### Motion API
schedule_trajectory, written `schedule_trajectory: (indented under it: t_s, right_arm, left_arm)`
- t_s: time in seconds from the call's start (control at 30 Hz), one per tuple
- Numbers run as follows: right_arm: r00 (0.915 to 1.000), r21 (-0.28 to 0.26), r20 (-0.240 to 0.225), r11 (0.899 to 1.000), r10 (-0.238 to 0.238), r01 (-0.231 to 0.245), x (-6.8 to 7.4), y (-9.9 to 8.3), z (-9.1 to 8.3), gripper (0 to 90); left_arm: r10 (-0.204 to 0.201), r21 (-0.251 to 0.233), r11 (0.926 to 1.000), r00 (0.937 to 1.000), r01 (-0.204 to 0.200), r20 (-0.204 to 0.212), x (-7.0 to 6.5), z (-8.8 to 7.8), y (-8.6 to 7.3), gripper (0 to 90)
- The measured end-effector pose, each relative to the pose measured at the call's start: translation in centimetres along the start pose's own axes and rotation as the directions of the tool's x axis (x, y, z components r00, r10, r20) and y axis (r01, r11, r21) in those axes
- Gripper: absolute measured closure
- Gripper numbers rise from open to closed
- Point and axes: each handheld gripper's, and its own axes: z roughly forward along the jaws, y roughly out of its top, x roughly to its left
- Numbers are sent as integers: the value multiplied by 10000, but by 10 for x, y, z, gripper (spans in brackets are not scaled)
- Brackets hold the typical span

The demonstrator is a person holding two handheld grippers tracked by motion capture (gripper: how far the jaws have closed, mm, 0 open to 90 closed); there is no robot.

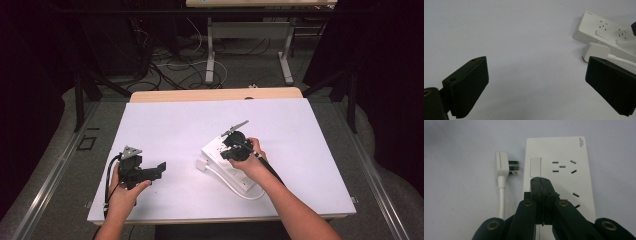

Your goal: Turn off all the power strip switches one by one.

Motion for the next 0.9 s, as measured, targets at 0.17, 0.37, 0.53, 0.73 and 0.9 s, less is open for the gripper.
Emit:
schedule_trajectory:
  t_s: [0.17, 0.37, 0.53, 0.73, 0.9]
  right_arm:
    - [9999, 359, 101, 9993, 111, -115, 0, 1, 4, 900]
    - [10000, 249, 30, 9996, -93, 92, 0, 1, 13, 900]
    - [10000, 514, 89, 9987, 24, -29, 3, 2, 17, 900]
    - [9995, 458, 38, 9984, -322, 319, 2, 2, 21, 900]
    - [9997, 502, 49, 9984, -259, 256, 3, 2, 22, 900]
  left_arm:
    - [39, 98, 9999, 10000, -39, 19, 1, 0, 0, 48]
    - [34, 101, 9999, 10000, -35, 20, 1, 0, 0, 48]
    - [-35, -8, 10000, 10000, 35, -6, 1, 0, 0, 48]
    - [-22, 86, 10000, 10000, 22, 33, 1, -1, 0, 48]
    - [-36, -11, 10000, 10000, 36, -9, 1, 0, 0, 48]
